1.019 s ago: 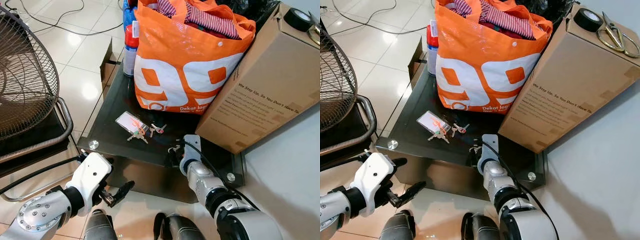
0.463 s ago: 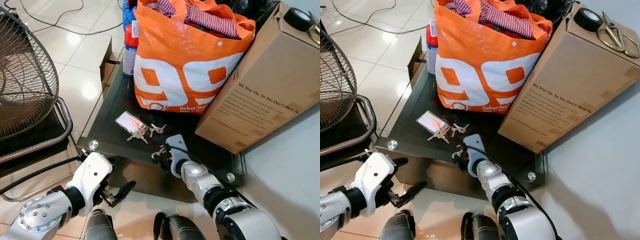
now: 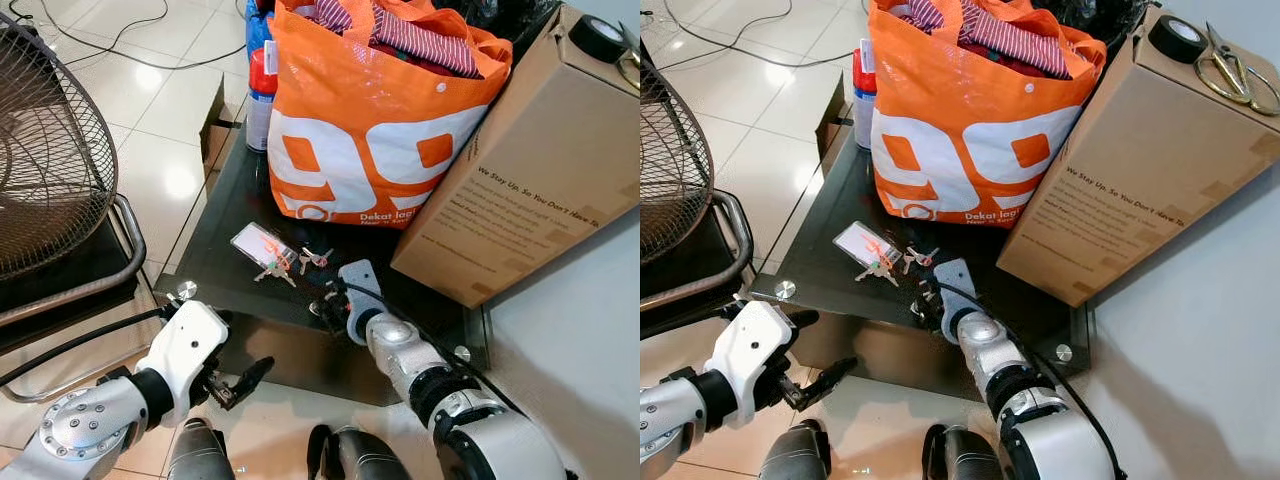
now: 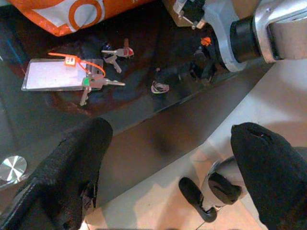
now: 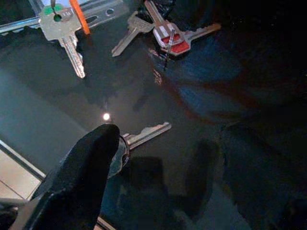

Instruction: Hang keys on a hook

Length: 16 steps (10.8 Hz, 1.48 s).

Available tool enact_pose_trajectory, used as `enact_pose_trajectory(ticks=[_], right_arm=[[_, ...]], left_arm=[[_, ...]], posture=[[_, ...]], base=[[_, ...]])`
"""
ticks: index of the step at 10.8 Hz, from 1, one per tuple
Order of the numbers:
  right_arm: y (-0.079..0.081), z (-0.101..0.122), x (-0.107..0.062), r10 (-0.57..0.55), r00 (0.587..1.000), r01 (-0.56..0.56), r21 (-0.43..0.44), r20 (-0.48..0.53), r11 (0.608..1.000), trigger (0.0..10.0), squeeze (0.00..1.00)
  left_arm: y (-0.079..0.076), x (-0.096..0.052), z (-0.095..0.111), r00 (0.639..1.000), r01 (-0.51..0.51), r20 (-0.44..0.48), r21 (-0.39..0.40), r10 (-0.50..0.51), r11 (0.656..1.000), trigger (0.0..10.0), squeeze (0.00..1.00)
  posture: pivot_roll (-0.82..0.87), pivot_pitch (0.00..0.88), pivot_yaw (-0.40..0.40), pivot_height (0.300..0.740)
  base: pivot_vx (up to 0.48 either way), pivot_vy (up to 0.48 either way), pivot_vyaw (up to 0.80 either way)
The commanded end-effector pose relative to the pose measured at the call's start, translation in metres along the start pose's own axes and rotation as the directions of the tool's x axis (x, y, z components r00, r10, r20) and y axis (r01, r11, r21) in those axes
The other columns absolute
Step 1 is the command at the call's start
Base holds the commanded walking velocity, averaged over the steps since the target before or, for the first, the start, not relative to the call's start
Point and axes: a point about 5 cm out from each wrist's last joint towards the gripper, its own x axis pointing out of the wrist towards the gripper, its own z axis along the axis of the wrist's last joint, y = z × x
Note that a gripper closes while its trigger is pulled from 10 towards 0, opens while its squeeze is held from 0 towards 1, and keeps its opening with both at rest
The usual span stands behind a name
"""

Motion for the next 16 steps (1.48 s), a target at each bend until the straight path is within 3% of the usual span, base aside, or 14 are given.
enact_pose_trajectory(ticks=[1, 2, 3, 4, 5, 9, 12, 14, 16], right_arm=[[-0.007, 0.002, -0.002, 0.010, 1.000, -0.010, -0.007, 0.011, 1.000, 10.0, 0.00], [-0.008, 0.006, -0.002, 0.018, 0.999, -0.018, 0.000, 0.030, 1.000, 10.0, 0.00], [-0.011, 0.013, -0.003, 0.000, 0.997, -0.004, 0.062, 0.073, 0.998, 10.0, 0.00], [-0.004, 0.014, -0.004, 0.022, 0.996, -0.033, 0.121, 0.090, 0.992, 10.0, 0.00], [0.018, 0.000, -0.005, 0.082, 0.994, -0.090, 0.125, 0.070, 0.988, 10.0, 0.00], [0.037, -0.023, -0.004, -0.001, 1.000, 0.005, 0.138, -0.027, 0.990, 10.0, 0.00], [0.051, -0.021, -0.002, 0.029, 0.999, -0.021, 0.217, -0.033, 0.976, 10.0, 0.00], [0.056, -0.021, -0.001, 0.035, 0.998, -0.026, 0.196, -0.043, 0.980, 10.0, 0.00], [0.039, -0.025, -0.002, -0.048, 0.996, 0.052, 0.048, -0.074, 0.998, 10.0, 0.00]], left_arm=[[-0.002, 0.000, -0.002, 1.000, 0.014, -0.007, -0.005, -0.014, 1.000, 10.0, 0.09], [-0.002, 0.000, -0.002, 1.000, 0.015, -0.007, -0.005, -0.015, 1.000, 10.0, 0.09], [-0.002, 0.000, -0.001, 1.000, 0.014, -0.005, -0.005, -0.014, 1.000, 10.0, 0.09], [-0.003, 0.001, -0.002, 1.000, 0.018, -0.005, -0.009, -0.018, 1.000, 10.0, 0.09], [-0.004, 0.001, -0.003, 1.000, 0.028, -0.009, -0.013, -0.028, 1.000, 10.0, 0.09], [-0.004, -0.001, -0.005, 0.999, 0.035, -0.027, -0.016, -0.036, 0.999, 10.0, 0.09], [-0.006, -0.001, -0.005, 0.999, 0.035, -0.027, -0.018, -0.036, 0.999, 10.0, 0.09], [-0.006, -0.002, -0.006, 0.999, 0.035, -0.028, -0.018, -0.035, 0.999, 10.0, 0.09], [-0.006, -0.002, -0.005, 0.999, 0.029, -0.026, -0.015, -0.029, 0.999, 10.0, 0.09]], posture=[[0.09, 0.192, -0.199, 0.740], [0.09, 0.192, -0.199, 0.740], [0.09, 0.192, -0.199, 0.740], [0.08, 0.188, -0.198, 0.740], [0.07, 0.188, -0.194, 0.740], [0.08, 0.193, -0.196, 0.740], [0.08, 0.196, -0.199, 0.740], [0.08, 0.196, -0.201, 0.740], [0.08, 0.195, -0.202, 0.740]], base=[[0.000, 0.000, 0.00], [0.000, 0.000, 0.00], [0.000, 0.000, 0.00], [0.000, 0.000, 0.00], [0.000, 0.000, 0.00], [0.000, 0.000, 0.00], [0.000, 0.000, 0.00], [0.000, 0.000, 0.00], [0.000, 0.000, 0.00]])
